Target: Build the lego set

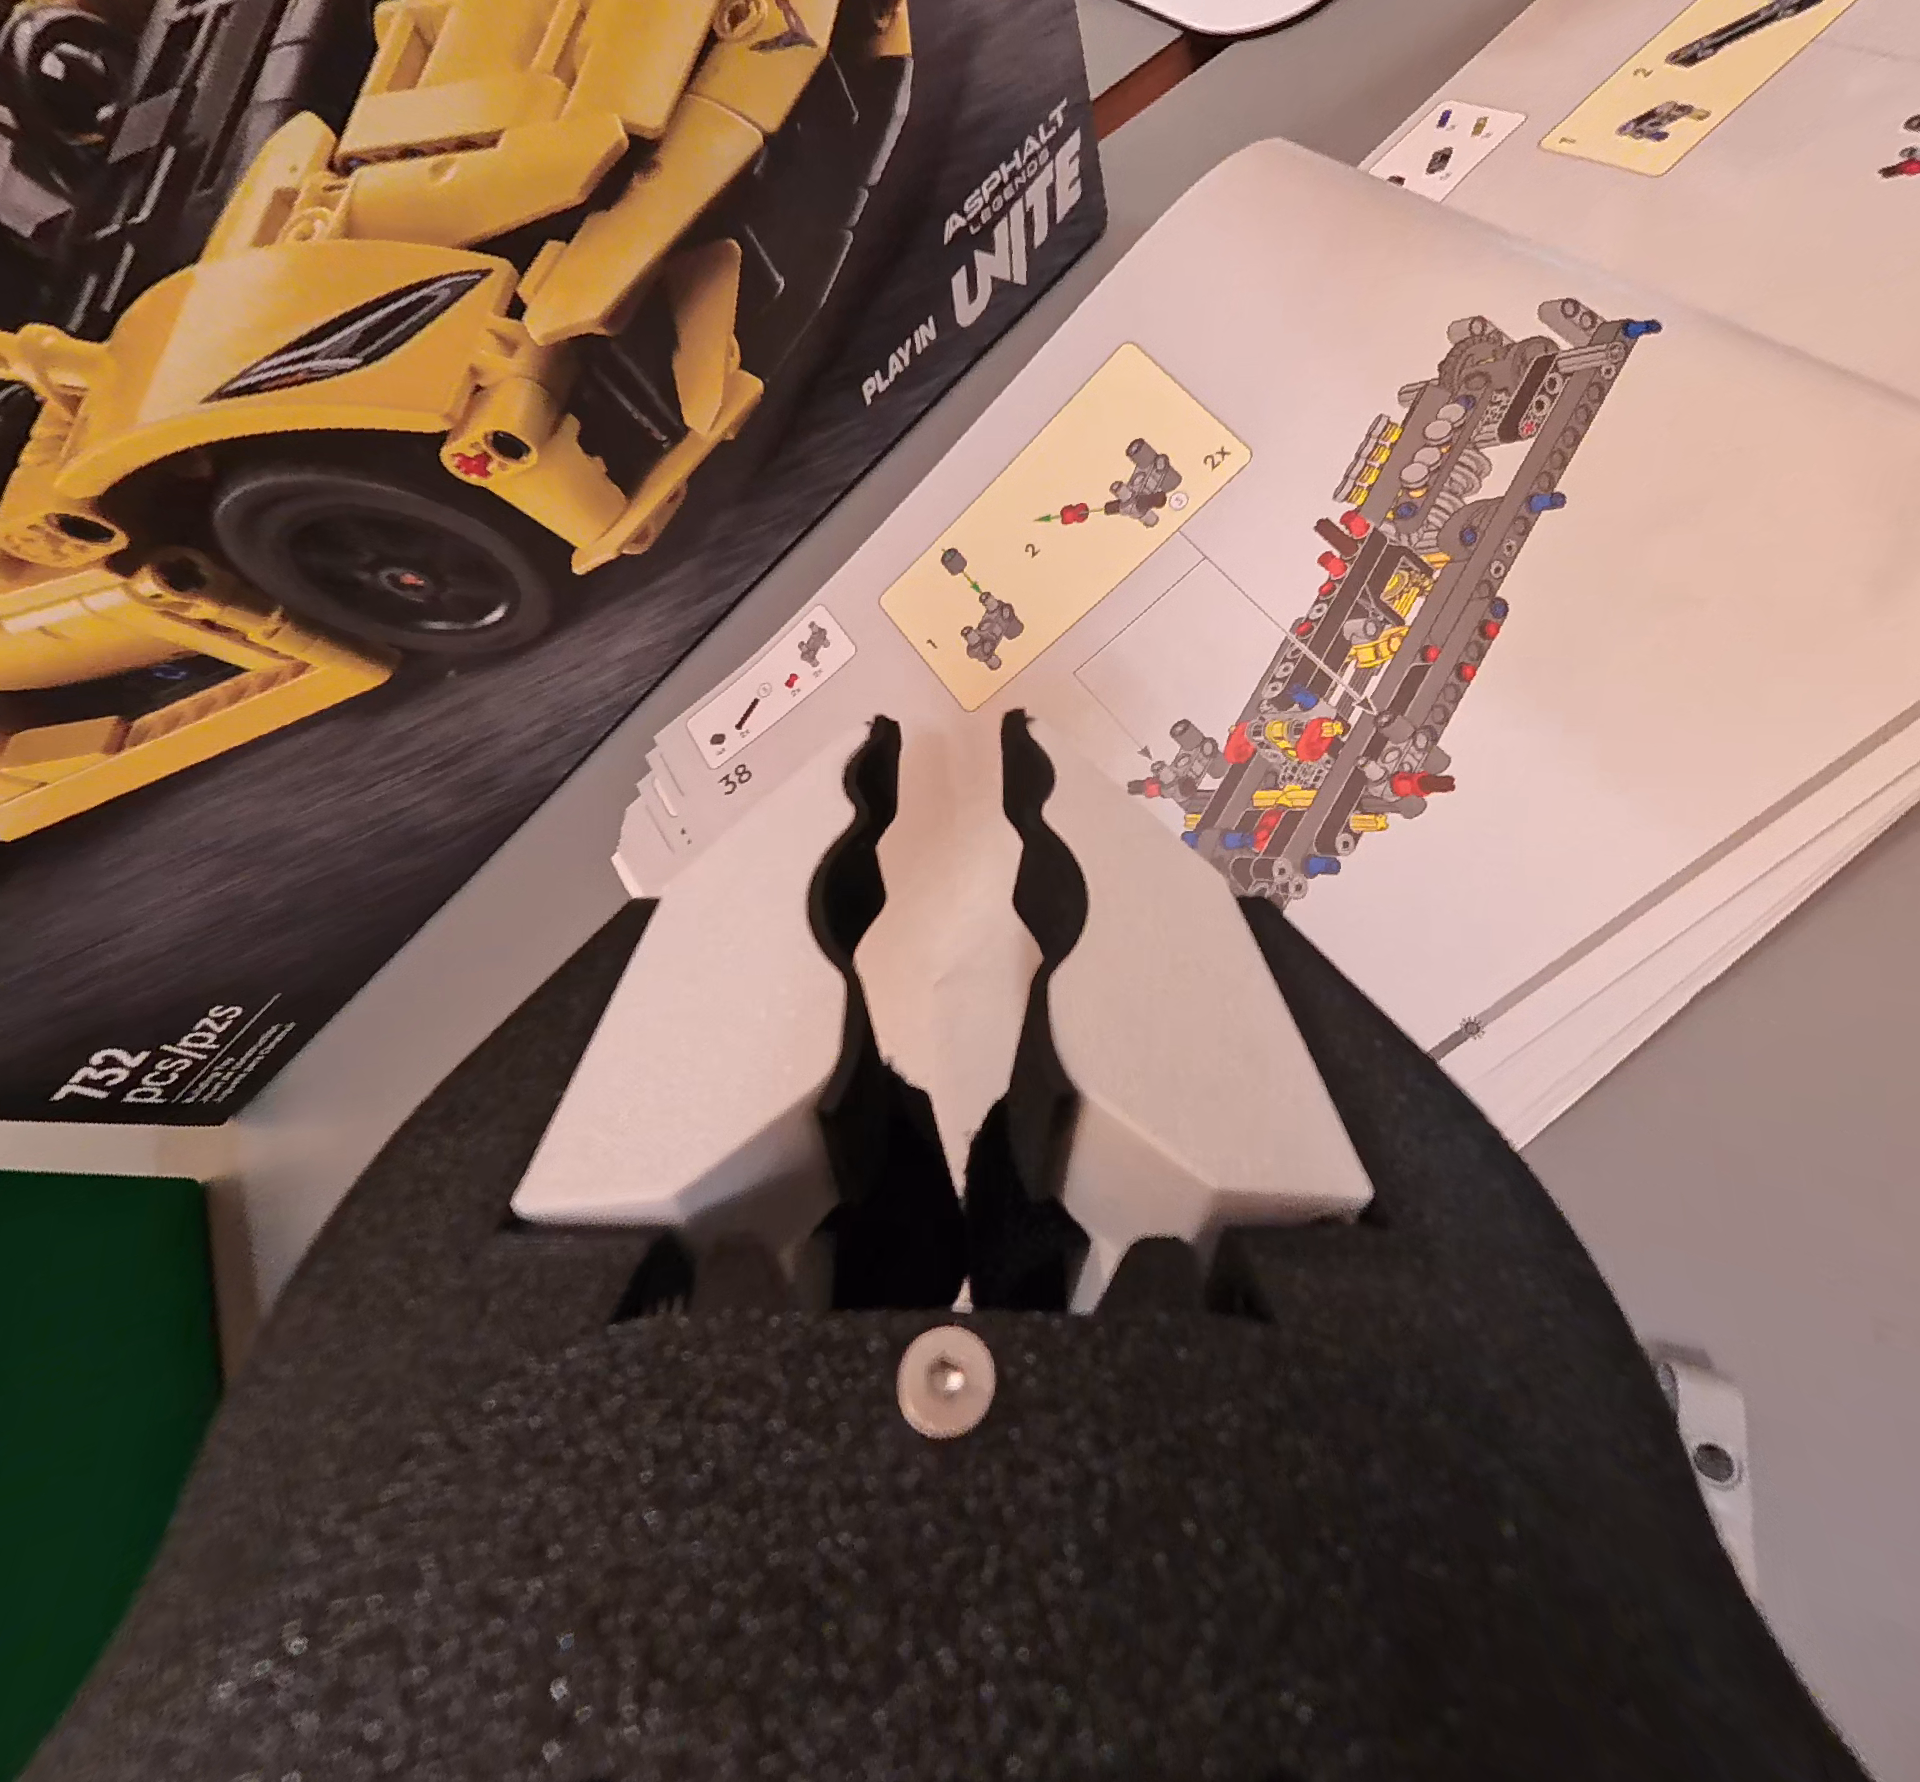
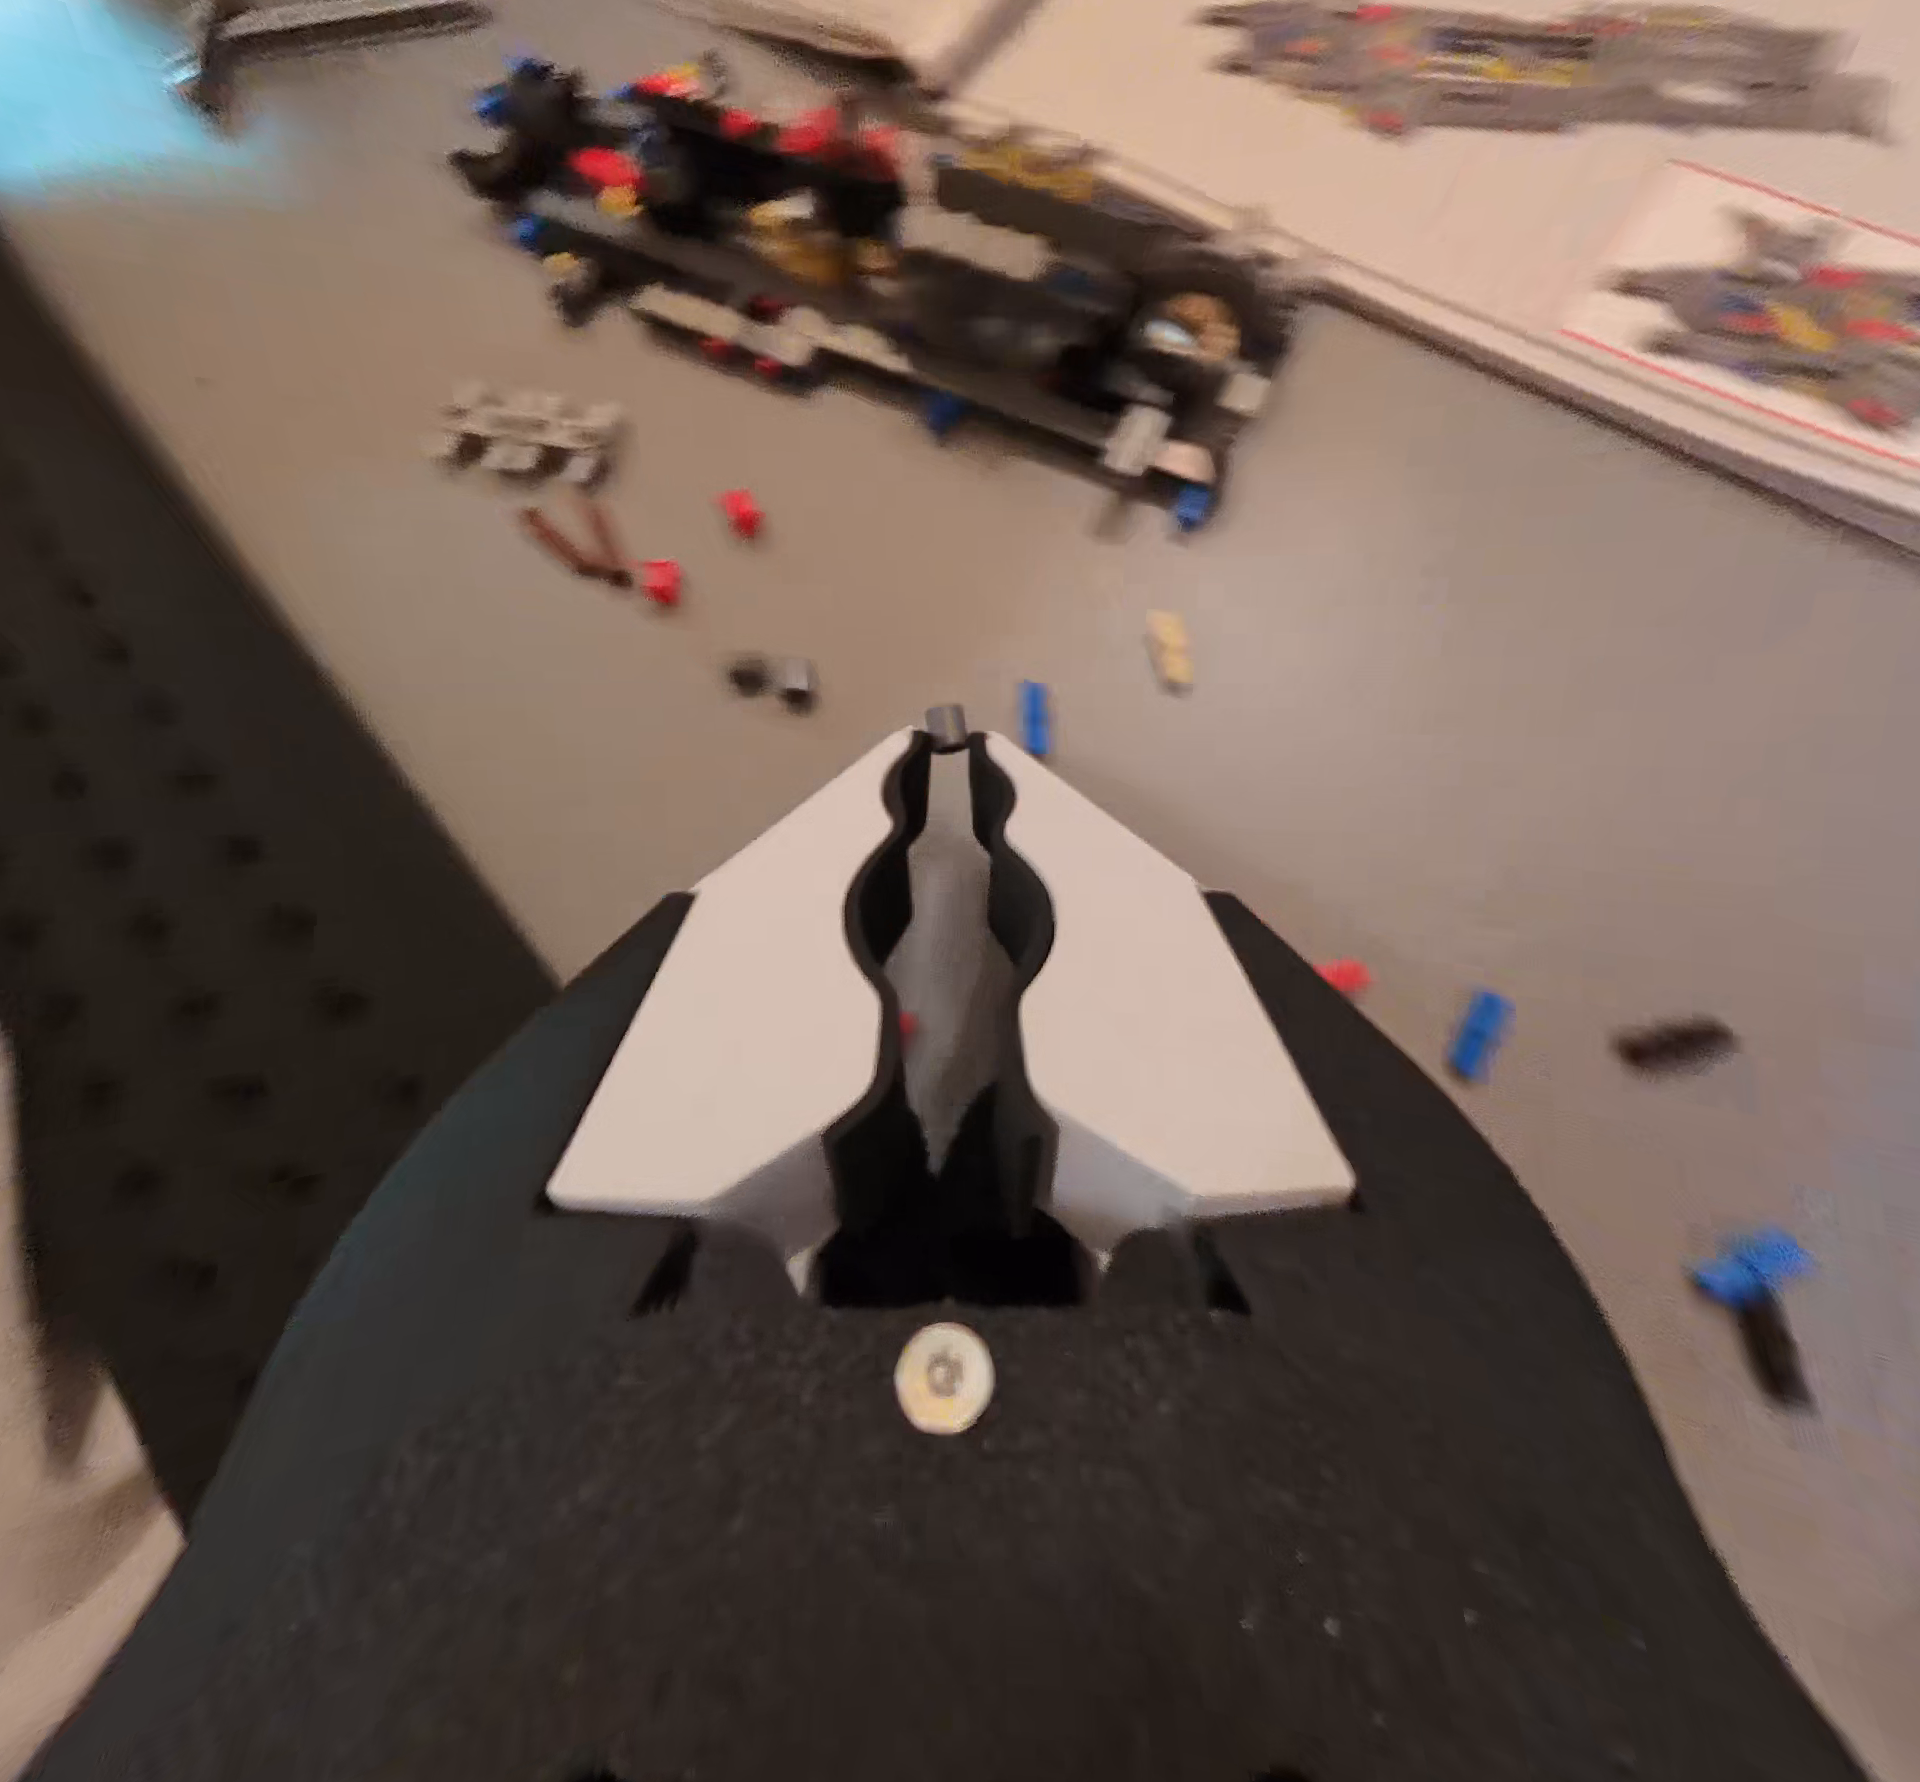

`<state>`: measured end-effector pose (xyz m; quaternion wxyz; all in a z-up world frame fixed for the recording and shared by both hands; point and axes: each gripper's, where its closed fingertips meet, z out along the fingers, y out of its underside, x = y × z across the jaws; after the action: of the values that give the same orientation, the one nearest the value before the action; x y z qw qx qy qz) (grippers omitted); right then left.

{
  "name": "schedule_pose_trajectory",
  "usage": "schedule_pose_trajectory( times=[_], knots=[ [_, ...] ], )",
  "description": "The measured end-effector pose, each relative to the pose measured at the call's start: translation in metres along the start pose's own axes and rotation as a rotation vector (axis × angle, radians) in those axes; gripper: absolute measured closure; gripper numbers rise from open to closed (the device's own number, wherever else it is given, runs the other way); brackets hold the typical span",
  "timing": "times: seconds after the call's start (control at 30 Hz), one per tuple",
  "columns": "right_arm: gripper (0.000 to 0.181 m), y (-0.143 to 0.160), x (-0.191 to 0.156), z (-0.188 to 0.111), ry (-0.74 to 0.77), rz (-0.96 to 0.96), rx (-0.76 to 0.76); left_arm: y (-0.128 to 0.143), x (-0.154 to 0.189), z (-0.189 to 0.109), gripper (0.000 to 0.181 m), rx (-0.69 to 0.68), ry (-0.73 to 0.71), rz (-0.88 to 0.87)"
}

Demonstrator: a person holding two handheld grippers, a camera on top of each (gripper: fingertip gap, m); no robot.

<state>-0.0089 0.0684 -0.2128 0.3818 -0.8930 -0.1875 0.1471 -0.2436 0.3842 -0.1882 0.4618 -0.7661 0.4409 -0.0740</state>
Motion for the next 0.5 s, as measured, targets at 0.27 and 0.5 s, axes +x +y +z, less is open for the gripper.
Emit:
schedule_pose_trajectory(
  times=[0.27, 0.5],
  knots=[
    [0.175, 0.004, -0.019, 0.024, 0.016, -0.119, -0.113, -0.001, -0.002, -0.002, 0.163, 0.006, -0.003, 0.003],
    [0.163, 0.005, -0.015, 0.024, 0.016, -0.104, -0.109, -0.002, 0.0, -0.002, 0.163, 0.006, -0.001, 0.01]
  ],
)
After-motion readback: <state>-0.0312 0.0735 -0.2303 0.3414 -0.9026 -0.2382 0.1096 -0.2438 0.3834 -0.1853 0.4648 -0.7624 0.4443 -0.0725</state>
